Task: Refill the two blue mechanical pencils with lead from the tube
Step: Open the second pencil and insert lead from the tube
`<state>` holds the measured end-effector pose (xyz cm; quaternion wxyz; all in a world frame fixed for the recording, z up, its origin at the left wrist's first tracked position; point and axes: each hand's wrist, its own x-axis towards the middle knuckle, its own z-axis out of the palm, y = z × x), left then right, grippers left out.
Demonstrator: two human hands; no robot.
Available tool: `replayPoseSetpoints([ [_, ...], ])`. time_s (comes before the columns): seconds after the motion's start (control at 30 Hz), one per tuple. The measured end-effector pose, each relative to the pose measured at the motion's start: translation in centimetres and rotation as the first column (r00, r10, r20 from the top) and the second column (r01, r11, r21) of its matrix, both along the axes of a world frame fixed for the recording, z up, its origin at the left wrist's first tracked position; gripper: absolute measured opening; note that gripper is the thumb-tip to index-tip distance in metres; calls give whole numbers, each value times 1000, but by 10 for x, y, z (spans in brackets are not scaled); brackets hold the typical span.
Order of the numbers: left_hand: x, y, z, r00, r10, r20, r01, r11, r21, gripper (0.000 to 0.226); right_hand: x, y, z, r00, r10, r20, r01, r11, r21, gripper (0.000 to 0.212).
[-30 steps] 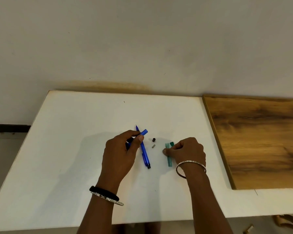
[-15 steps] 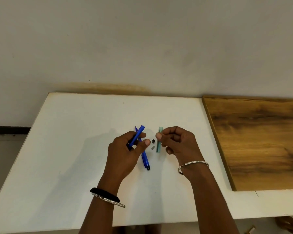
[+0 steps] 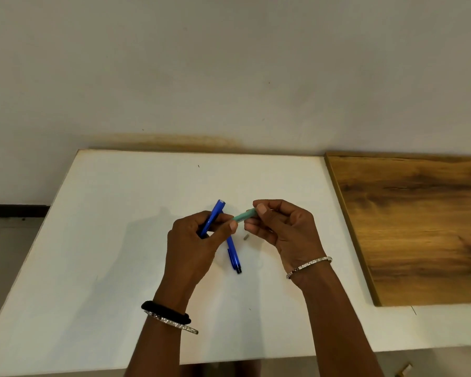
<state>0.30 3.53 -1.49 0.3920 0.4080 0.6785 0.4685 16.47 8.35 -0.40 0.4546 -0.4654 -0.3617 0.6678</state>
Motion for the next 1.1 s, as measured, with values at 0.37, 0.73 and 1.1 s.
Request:
replayPoseSetpoints([
  [0.37, -3, -2, 6, 984, 168, -58, -157, 975, 160, 22, -5, -4, -8, 992, 102, -75, -114, 977, -181, 14],
  [0.73, -7, -3, 3, 981, 184, -61, -179, 980, 88, 16, -3, 0, -10, 991, 62, -119, -78, 988, -132, 17],
  [1.1, -9, -2, -1, 986, 122, -110, -121, 993, 12, 19, -4, 1, -8, 1000, 25, -16, -25, 999, -20, 14],
])
